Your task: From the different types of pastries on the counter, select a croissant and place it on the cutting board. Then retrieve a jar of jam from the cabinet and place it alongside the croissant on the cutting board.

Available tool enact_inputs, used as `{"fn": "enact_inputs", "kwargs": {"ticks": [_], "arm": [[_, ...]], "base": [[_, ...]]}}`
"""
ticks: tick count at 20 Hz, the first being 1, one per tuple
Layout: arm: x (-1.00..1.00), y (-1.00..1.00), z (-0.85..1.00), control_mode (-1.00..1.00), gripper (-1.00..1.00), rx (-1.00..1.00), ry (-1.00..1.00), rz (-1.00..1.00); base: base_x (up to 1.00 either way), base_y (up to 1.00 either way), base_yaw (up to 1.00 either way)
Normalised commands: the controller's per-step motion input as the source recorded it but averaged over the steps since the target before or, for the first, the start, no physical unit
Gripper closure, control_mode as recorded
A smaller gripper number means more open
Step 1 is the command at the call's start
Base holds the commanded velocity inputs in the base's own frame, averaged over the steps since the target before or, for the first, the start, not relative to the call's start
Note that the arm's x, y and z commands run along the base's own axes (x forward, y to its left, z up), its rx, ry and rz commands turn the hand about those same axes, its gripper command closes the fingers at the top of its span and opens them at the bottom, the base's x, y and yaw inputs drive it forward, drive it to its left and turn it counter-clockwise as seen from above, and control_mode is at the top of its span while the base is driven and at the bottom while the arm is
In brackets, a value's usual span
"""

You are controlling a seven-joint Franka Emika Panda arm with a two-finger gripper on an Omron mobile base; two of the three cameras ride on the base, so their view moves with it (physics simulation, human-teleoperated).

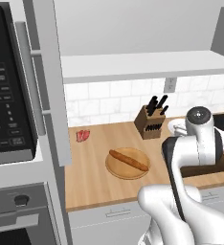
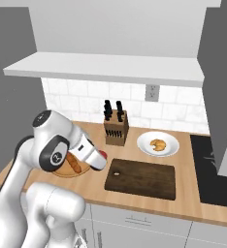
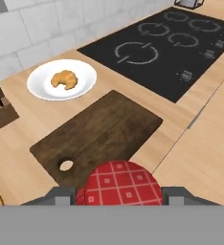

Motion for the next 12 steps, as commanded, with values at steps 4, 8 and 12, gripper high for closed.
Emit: {"fn": "enact_inputs", "kwargs": {"ticks": [4, 8, 12], "arm": [[0.04, 0.0, -0.44, -1.0, 1.0, -0.15, -0.08, 0.0], [0.0, 0.0, -0.54, -1.0, 1.0, -0.1, -0.05, 0.0], [0.0, 0.0, -0.56, -1.0, 1.0, -0.14, -0.16, -0.04]], "base": [[0.0, 0.0, 0.0], [0.0, 0.0, 0.0], [0.0, 0.0, 0.0]]}}
